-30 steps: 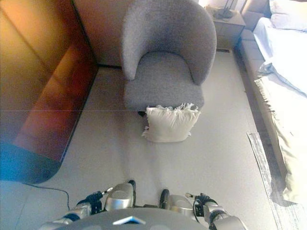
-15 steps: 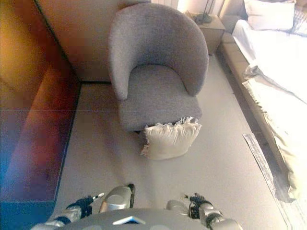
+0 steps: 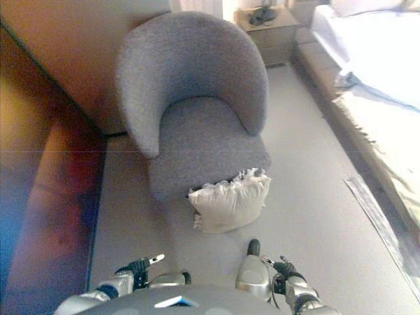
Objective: Pick up the cushion and take it to the sofa
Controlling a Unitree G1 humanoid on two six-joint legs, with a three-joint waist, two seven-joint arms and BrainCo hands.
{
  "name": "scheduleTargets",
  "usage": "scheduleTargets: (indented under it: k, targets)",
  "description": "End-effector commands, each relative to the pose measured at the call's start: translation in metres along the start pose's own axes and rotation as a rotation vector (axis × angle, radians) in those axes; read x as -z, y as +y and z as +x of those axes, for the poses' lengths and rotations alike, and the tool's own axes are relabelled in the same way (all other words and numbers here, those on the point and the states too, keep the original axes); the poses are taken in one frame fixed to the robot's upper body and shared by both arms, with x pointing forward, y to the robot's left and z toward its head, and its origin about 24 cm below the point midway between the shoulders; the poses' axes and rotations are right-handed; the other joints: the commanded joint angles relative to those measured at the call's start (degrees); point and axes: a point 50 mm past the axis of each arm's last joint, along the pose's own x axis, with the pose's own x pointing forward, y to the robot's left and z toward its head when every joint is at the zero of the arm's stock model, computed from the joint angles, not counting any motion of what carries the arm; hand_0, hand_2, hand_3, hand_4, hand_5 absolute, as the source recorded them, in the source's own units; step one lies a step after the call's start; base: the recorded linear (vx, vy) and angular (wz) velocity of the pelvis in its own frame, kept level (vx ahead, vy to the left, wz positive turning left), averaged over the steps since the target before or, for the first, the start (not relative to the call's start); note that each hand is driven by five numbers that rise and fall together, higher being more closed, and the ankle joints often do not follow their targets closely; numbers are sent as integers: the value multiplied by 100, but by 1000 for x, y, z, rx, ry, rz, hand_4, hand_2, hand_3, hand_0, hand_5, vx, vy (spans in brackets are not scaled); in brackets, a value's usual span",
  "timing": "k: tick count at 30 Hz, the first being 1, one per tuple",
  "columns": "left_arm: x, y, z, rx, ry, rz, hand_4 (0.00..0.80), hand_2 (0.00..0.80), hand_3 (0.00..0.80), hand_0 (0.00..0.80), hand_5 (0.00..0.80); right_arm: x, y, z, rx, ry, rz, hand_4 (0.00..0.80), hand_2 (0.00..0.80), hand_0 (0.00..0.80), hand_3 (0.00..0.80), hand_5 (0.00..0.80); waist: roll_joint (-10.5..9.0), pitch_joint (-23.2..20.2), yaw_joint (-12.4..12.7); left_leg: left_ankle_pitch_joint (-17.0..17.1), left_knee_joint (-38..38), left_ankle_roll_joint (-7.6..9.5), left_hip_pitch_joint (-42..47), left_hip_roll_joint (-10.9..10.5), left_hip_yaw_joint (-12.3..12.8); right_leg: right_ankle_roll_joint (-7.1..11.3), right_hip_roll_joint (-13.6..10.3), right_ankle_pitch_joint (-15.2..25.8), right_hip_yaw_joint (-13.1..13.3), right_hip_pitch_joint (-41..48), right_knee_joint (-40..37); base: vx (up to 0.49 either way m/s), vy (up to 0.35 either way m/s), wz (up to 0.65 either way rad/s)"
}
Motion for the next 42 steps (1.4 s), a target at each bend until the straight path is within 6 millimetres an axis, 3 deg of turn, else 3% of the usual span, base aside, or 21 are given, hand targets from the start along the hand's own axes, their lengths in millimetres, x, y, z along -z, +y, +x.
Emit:
scheduleTargets:
  k: [1, 2, 4, 5, 6, 9, 11, 12, 15, 17, 20, 23, 27, 29, 31, 32, 35, 36, 38, 42]
  targets:
    - [11, 32, -2, -90, 33, 48, 0, 0, 0, 0, 0, 19, 14, -3, -20, 32, -14, 0, 0, 0, 0, 0, -572, -14, 72, -1128, 771, 744, 138, -669, -126, 534, -872, 1225, 239, -489, -1113, 445, -271, 23]
    - [12, 32, -2, -91, 36, 45, 0, 0, 0, 0, 0, 20, 14, -3, -19, 37, -15, 0, 0, 0, 0, 0, -575, -28, 54, -1186, 787, 754, 192, -661, -144, 530, -852, 1229, 266, -482, -1088, 506, -311, 15]
    - [16, 29, -2, -99, 47, 23, 0, 0, 0, 0, 0, 24, 13, -4, -7, 57, -15, 0, 0, 0, 0, 0, -531, -139, -42, -1467, 887, 818, 506, -593, -279, 460, -589, 1113, 626, -526, -695, 532, -324, 20]
    - [18, 30, -3, -103, 48, 12, 0, 0, 0, 0, 0, 24, 14, -4, -8, 62, -13, 0, 0, 0, 0, 0, -547, -213, -80, -1424, 907, 801, 618, -570, -308, 432, -528, 1060, 724, -591, -467, 493, -328, 38]
    - [22, 29, -3, -100, 48, 0, 0, 0, 0, 0, 0, 23, 12, -3, -7, 65, -38, 0, 0, 0, 0, 0, -460, -296, -100, -1237, 993, 709, 796, -399, -340, 359, -331, 927, 794, -630, -188, 416, -340, 44]
    - [21, 22, -3, -72, 3, 26, 0, 0, 0, 0, 0, 15, 10, -2, -30, 52, -135, 0, 0, 0, 0, 0, -367, -471, -62, 136, 1730, 303, 627, -73, -264, 118, 130, 399, 643, -445, -20, 372, -396, 18]
    - [11, 10, -2, -45, -46, 38, 0, 0, 0, 0, 0, 10, 8, -1, -22, 53, -140, 0, 0, 0, 0, 0, -501, -450, 74, 619, 2647, 199, -139, -194, -105, -74, 219, 186, 558, 8, -174, 333, -402, 13]
    - [6, 4, -1, -36, -64, 25, 0, 0, 0, 0, 0, 7, 6, 0, -12, 58, -139, 0, 0, 0, 0, 0, -528, -366, 203, 597, 2921, 194, -585, -225, -43, -131, 262, 88, 459, 266, -255, 268, -317, 1]
    - [4, 4, -2, -48, -77, 5, 0, 0, 0, 0, 0, -3, 6, 2, -37, 45, -127, 0, 0, 0, 0, 0, -649, -150, 532, 345, 2445, 267, -1246, -360, 111, -100, 201, -75, 224, 709, -419, 219, -190, -4]
    - [5, 12, -2, -44, -87, 19, 0, 0, 0, 0, 0, -8, 11, 3, -49, 23, -118, 0, 0, 0, 0, 0, -600, -70, 612, 606, 1636, 188, -1255, -121, 323, -78, 274, -183, 67, 930, -538, 180, -26, 1]
    - [2, 13, -2, -12, -88, 50, 0, 0, 0, 0, 0, -10, 11, 3, -19, 27, -71, 0, 0, 0, 0, 0, -398, -90, 668, 1203, 392, -47, -1195, 105, 314, -102, 444, -346, -80, 1103, -625, 179, 95, 22]
    - [-1, 5, -2, 25, -91, 93, 0, 0, 0, 0, 0, -5, 7, 3, 10, 39, -44, 0, 0, 0, 0, 0, -348, -174, 621, 1184, -47, -137, -995, 206, 431, -76, 395, -423, -230, 1230, -647, 194, 167, 33]
    - [-1, 2, -1, 14, -65, 136, 0, 0, 0, 0, 0, 3, 11, 1, 18, 71, -27, 0, 0, 0, 0, 0, -295, -294, 484, 920, -597, -29, -612, 178, 601, -43, 406, -687, -277, 1247, -309, 255, 139, 10]
    - [-5, 8, -1, -4, -66, 154, 0, 0, 0, 0, 0, 4, 15, 1, 5, 65, -45, 0, 0, 0, 0, 0, -259, -237, 382, 824, -619, 129, -581, 133, 523, 0, 488, -868, -203, 805, 727, 164, 82, -6]
    - [-14, 22, -2, -49, -85, 149, 0, 0, 0, 0, 0, -3, 21, 2, -38, 40, -84, 0, 0, 0, 0, 0, -244, -49, 275, 685, -475, 310, -685, 105, 365, 198, 500, -670, 73, -68, 1966, 2, -29, -6]
    - [-21, 28, -2, -72, -99, 134, 0, 0, 0, 0, 0, -8, 24, 3, -61, 23, -133, 0, 0, 0, 0, 0, -255, 46, 250, 640, -400, 365, -763, 117, 313, 219, 454, -625, 180, -332, 2180, -106, -153, -6]
    - [-44, 39, -4, -98, -152, 81, 0, 0, 0, 0, 0, -30, 28, 4, -62, -63, -151, 0, 0, 0, 0, 0, -254, 224, 300, 664, -259, 288, -1117, 173, 369, 216, -79, -408, 213, -265, 1219, -126, -185, -9]
    - [-55, 38, -5, -95, -189, 61, 0, 0, 0, 0, 0, -42, 24, 5, -48, -93, -161, 0, 0, 0, 0, 0, -216, 331, 276, 702, -254, 194, -1221, 212, 429, 326, -452, -29, 257, -274, 763, -171, -181, 15]
    - [-71, 37, -7, -105, -243, 35, 0, 0, 0, 0, 0, -59, 19, 5, -29, -140, -197, 0, 0, 0, 0, 0, -169, 509, 234, 691, -206, 106, -1332, 310, 508, 514, -836, 397, 341, -464, 451, -164, -160, 33]
    - [-88, 34, -11, -143, -328, 56, 0, 0, 0, 0, 0, -64, 16, 5, -33, -163, -233, 0, 0, 0, 0, 0, -225, 661, 267, 571, 441, -110, -1732, 680, 587, 634, -926, 225, 121, -324, 102, 40, -255, -10]
